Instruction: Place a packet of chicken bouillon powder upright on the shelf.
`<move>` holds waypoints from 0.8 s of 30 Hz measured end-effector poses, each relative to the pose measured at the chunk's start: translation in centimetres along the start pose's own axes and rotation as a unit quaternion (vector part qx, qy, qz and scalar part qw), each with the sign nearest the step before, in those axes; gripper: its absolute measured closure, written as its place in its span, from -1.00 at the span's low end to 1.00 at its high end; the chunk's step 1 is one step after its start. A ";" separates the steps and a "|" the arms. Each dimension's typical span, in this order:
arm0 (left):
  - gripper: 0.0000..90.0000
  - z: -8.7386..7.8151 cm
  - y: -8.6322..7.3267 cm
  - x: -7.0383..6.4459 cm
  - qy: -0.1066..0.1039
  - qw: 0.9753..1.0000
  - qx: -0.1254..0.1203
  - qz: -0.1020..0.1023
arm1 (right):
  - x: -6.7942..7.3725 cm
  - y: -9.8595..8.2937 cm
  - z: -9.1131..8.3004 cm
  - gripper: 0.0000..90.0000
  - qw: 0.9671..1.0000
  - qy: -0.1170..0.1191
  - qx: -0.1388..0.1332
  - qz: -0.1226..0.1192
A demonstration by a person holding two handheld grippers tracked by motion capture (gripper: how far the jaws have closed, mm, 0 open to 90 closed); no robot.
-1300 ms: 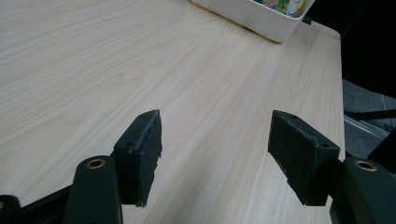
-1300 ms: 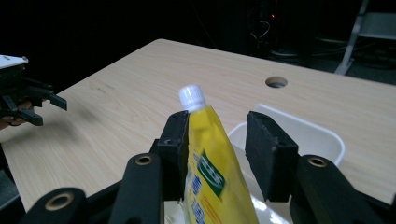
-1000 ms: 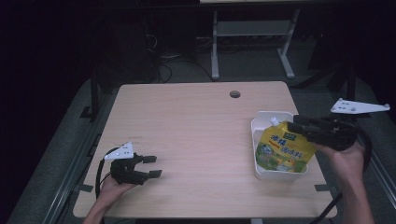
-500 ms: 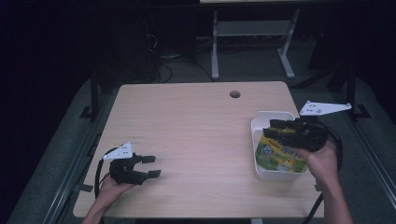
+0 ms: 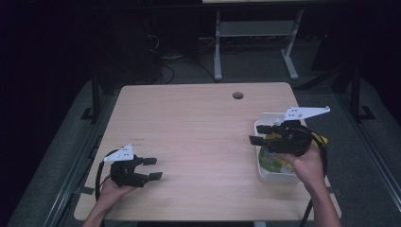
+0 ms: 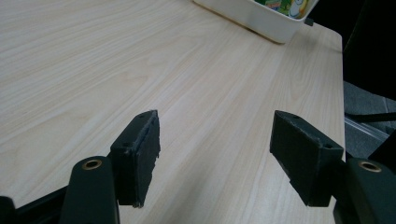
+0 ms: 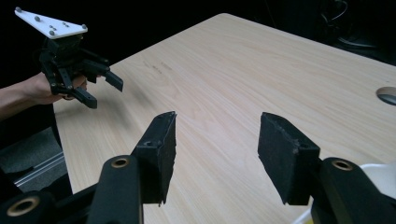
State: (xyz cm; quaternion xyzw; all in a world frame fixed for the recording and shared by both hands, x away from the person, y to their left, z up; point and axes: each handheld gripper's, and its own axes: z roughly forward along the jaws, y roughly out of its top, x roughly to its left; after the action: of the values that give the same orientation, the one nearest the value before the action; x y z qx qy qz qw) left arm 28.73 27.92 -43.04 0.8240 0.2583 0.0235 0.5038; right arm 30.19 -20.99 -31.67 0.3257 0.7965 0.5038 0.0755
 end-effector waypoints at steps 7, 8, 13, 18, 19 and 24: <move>-0.28 -0.1 0.0 0.0 0.001 1.000 -0.002 -0.002 | 0.4 -0.1 1.4 -0.02 1.000 0.011 0.005 0.001; -0.28 -0.1 0.0 0.1 0.001 1.000 -0.002 -0.002 | 0.5 -0.1 1.5 -0.03 1.000 0.013 0.005 0.002; -0.28 -0.2 0.0 0.0 0.002 1.000 -0.003 -0.002 | 0.8 -0.1 2.3 -0.04 1.000 0.020 0.009 0.004; -0.28 -0.2 0.0 0.1 0.002 1.000 -0.002 -0.002 | 1.1 0.0 3.1 -0.06 1.000 0.025 0.014 0.001; -0.28 -0.3 0.0 0.1 0.002 1.000 -0.002 -0.002 | 1.2 0.0 3.2 -0.06 1.000 0.026 0.014 0.001; -0.28 -0.3 0.0 0.0 0.001 1.000 -0.003 -0.002 | 1.7 0.2 4.1 -0.08 0.999 0.034 0.019 -0.003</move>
State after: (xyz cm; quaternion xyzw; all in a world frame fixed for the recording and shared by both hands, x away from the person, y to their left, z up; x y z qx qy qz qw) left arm 28.66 28.17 -42.93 0.8220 0.2605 0.0244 0.5059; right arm 30.80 -16.78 -33.08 0.3072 0.8089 0.4993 0.0440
